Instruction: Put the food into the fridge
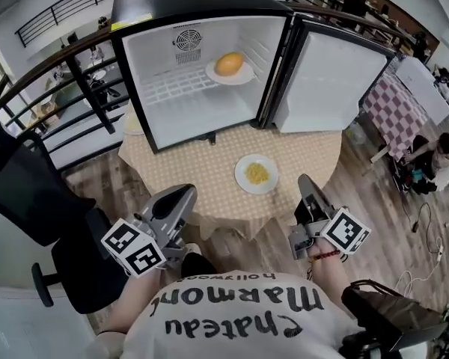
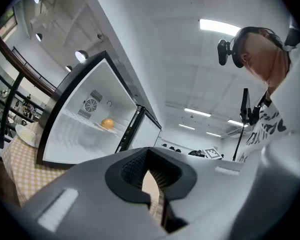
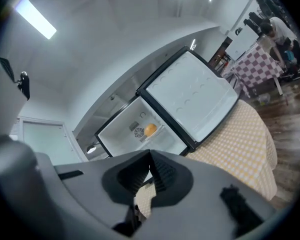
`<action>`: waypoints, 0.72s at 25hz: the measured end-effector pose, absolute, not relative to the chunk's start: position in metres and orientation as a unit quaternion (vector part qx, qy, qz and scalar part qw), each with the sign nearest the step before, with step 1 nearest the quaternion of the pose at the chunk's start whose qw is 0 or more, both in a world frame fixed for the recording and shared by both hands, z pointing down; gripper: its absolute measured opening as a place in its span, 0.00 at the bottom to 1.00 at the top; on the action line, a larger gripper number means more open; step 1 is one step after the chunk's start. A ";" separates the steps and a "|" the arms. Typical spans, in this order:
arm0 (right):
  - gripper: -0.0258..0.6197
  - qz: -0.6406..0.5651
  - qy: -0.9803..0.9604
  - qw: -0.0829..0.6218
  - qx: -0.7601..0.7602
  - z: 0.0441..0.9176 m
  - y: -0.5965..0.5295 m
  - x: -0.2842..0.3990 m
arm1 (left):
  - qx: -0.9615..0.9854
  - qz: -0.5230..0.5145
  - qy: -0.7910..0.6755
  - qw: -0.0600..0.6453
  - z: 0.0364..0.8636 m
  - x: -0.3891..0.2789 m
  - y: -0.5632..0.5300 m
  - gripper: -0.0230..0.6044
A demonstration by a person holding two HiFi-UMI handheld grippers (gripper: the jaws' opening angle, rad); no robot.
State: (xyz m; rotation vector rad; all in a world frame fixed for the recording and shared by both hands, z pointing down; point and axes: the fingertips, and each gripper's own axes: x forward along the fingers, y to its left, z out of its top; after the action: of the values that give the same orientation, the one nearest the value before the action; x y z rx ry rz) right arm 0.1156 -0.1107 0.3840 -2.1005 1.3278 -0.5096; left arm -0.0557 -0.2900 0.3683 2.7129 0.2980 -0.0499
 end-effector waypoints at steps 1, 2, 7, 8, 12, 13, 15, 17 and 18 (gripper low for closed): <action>0.06 -0.193 0.507 0.294 -0.787 0.384 -0.104 0.111 | 0.974 -0.021 0.101 0.203 0.368 -0.060 -0.281 0.05; 0.06 -0.196 0.514 0.292 -0.783 0.385 -0.098 0.107 | 0.974 -0.023 0.096 0.202 0.369 -0.065 -0.273 0.05; 0.06 -0.205 0.529 0.283 -0.773 0.391 -0.067 0.091 | 0.975 -0.024 0.079 0.205 0.374 -0.086 -0.234 0.05; 0.06 -0.206 0.533 0.281 -0.771 0.391 -0.063 0.089 | 0.976 -0.023 0.078 0.204 0.373 -0.089 -0.227 0.05; 0.06 -0.201 0.543 0.282 -0.765 0.386 -0.053 0.083 | 0.977 -0.026 0.071 0.198 0.367 -0.097 -0.214 0.05; 0.06 -0.200 0.544 0.284 -0.764 0.385 -0.052 0.082 | 0.978 -0.028 0.069 0.196 0.365 -0.098 -0.213 0.05; 0.06 -0.198 0.546 0.287 -0.762 0.383 -0.050 0.080 | 0.979 -0.030 0.066 0.193 0.361 -0.102 -0.212 0.05; 0.06 -0.197 0.548 0.288 -0.760 0.383 -0.049 0.077 | 0.979 -0.031 0.064 0.190 0.358 -0.104 -0.210 0.05; 0.06 -0.197 0.549 0.288 -0.760 0.383 -0.048 0.077 | 0.979 -0.032 0.064 0.189 0.357 -0.105 -0.210 0.05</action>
State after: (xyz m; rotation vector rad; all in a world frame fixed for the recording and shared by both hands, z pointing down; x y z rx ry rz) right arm 0.0768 -0.0476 0.3829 -2.0279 1.4646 -0.5268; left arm -0.1054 -0.2096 0.3573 2.7532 0.1789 -0.0896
